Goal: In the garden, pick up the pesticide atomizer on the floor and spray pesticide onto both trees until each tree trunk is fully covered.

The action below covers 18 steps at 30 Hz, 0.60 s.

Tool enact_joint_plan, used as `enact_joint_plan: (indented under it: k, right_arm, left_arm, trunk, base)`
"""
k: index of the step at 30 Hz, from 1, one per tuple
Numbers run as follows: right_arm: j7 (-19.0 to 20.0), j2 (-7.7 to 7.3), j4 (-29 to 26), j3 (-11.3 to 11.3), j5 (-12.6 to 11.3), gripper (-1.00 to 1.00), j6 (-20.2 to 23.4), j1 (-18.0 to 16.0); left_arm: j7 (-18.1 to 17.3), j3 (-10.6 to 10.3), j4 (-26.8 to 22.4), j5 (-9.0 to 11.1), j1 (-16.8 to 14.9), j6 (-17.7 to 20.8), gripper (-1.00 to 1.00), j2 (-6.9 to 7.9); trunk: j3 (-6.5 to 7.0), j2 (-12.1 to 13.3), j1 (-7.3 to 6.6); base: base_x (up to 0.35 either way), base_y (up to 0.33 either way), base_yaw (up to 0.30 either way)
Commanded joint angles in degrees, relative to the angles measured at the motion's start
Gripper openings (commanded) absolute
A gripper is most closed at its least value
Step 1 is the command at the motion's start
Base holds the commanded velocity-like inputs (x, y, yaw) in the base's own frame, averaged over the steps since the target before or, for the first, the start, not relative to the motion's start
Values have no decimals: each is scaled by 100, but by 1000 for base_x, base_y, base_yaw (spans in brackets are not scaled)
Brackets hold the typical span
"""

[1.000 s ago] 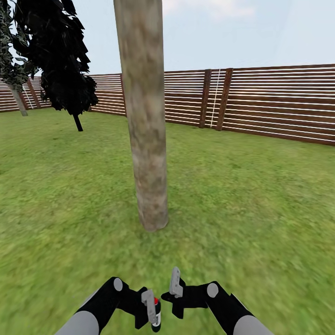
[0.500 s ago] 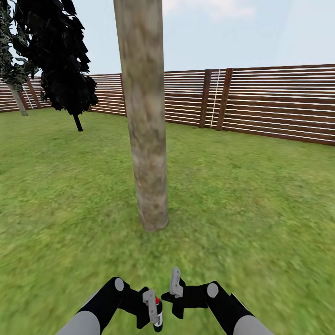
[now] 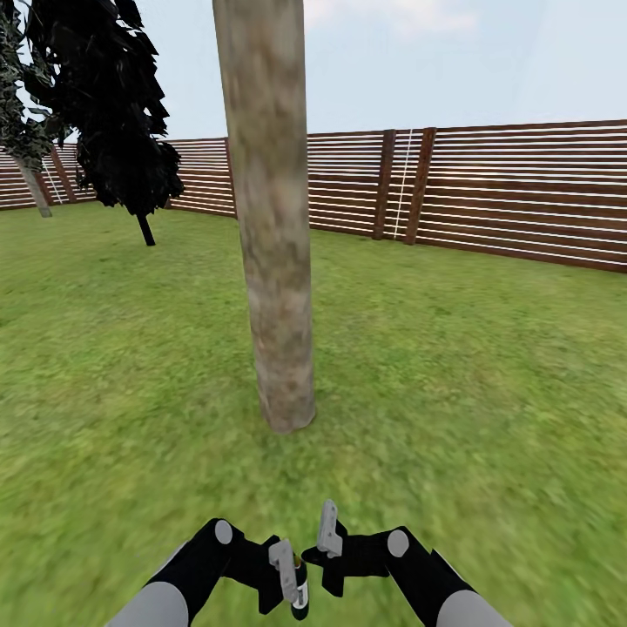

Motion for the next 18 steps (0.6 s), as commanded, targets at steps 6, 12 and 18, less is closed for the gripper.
enact_joint_plan:
  k: [6,12,18]
  right_arm:
    - [0,0,0,0,0,-100,0,0]
    - [6,0,7,8,0,-100,0,0]
    - [9,-16,6,2,0,-100,-8,0]
  left_arm:
    - [-2,1,0,5,0,0,-100,2]
    - [-1,-42,9,-84,24,-2,-100,393]
    - [-10,-43,9,-91,44,3,-100,1145]
  trunk:
    - [0,0,0]
    - [0,0,0]
    - [0,0,0]
  base:
    - [0,0,0]
    - [0,0,0]
    - [0,0,0]
